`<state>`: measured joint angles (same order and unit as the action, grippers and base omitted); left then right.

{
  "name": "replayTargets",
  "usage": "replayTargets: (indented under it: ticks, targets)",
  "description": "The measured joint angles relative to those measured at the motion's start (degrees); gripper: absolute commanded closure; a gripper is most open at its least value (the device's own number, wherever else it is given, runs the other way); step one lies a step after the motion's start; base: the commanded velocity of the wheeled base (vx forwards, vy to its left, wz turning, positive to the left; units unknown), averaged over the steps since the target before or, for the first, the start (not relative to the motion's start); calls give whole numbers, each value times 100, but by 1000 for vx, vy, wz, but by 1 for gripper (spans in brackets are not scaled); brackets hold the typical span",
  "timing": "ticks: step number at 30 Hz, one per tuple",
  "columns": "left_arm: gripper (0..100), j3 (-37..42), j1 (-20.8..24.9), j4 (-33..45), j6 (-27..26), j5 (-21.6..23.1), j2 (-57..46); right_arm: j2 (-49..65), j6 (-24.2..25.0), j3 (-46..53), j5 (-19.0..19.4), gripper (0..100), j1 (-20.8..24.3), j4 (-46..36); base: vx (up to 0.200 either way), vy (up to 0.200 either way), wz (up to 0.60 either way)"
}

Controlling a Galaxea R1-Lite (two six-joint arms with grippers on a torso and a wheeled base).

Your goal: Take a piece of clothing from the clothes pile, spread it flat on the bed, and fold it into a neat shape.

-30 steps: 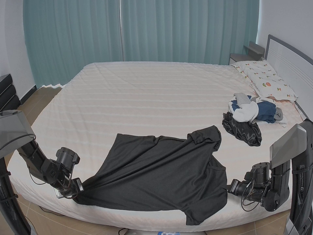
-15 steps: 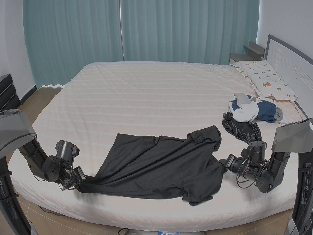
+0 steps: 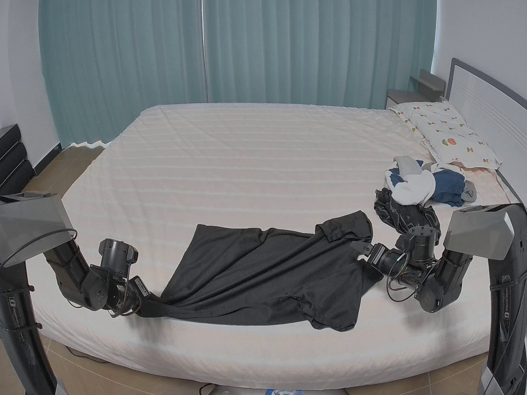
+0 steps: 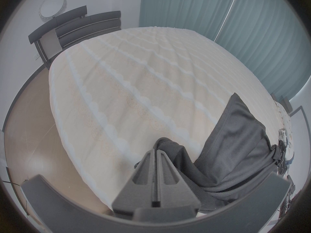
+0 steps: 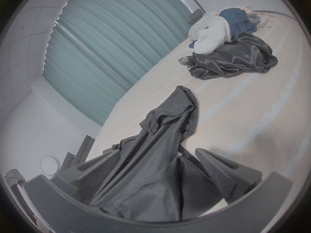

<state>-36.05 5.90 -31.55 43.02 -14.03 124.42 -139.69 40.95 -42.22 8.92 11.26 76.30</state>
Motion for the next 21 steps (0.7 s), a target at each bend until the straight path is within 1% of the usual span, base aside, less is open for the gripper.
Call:
replayTargets:
  ticks: [6, 10, 14, 21]
  targets:
    - [100, 2, 0, -6, 2, 5, 72, 182, 0, 468, 194, 0, -85, 121, 0, 0, 0]
    - [100, 16, 0, -11, 2, 13, 83, 424, -1, 1192, 438, 0, -66, 156, 0, 0, 0]
    - [100, 38, 0, -12, 2, 22, 80, 566, -11, 1815, 612, 0, 171, 168, 0, 0, 0]
    - [100, 74, 5, -9, 0, 33, 69, 533, -28, 2100, 670, 0, 634, 118, 0, 0, 0]
